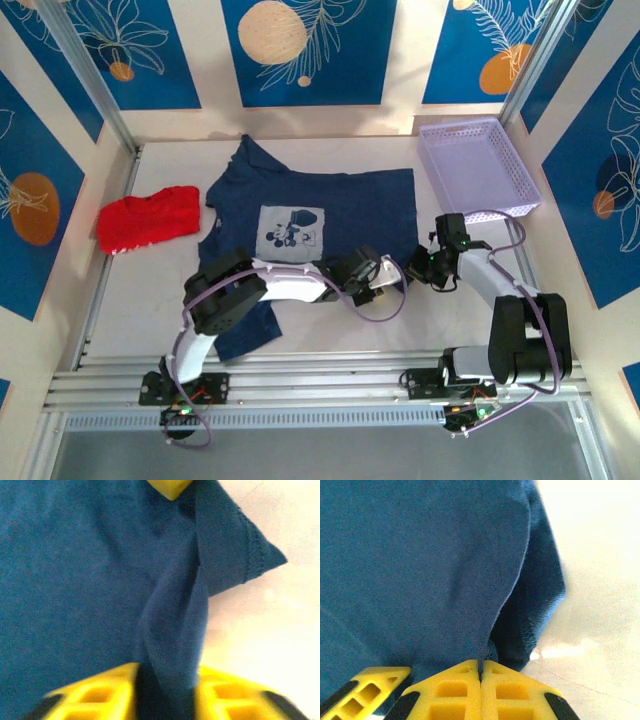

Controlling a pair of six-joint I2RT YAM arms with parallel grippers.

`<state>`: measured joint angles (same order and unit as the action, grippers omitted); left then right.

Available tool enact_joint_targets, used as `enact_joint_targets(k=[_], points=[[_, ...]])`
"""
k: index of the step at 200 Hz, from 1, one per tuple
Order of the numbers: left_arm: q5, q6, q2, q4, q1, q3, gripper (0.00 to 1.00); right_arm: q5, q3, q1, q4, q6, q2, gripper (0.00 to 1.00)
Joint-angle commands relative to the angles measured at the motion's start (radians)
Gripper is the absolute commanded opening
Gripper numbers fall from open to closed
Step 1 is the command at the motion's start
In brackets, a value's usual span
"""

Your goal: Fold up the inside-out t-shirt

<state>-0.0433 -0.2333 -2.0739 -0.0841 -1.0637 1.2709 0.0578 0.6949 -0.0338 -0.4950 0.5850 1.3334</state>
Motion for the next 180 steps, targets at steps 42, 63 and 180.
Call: enact_joint_targets(k=[42, 63, 180], points=[[0.241, 0.243, 0.167, -0.067, 0.136, -0.143, 0.00, -0.081, 0.167, -0.008, -0.128, -0.124, 0.008, 0.01], [0.317, 0.305, 0.197, -0.075, 0.178, -0.178, 0.00, -0.106, 0.195, -0.015, -0.158, -0.135, -0.003, 0.01], [0.457, 0.404, 0.113, -0.095, 0.213, -0.127, 0.00, -0.077, 0.115, -0.125, -0.164, -0.063, -0.102, 0.46]])
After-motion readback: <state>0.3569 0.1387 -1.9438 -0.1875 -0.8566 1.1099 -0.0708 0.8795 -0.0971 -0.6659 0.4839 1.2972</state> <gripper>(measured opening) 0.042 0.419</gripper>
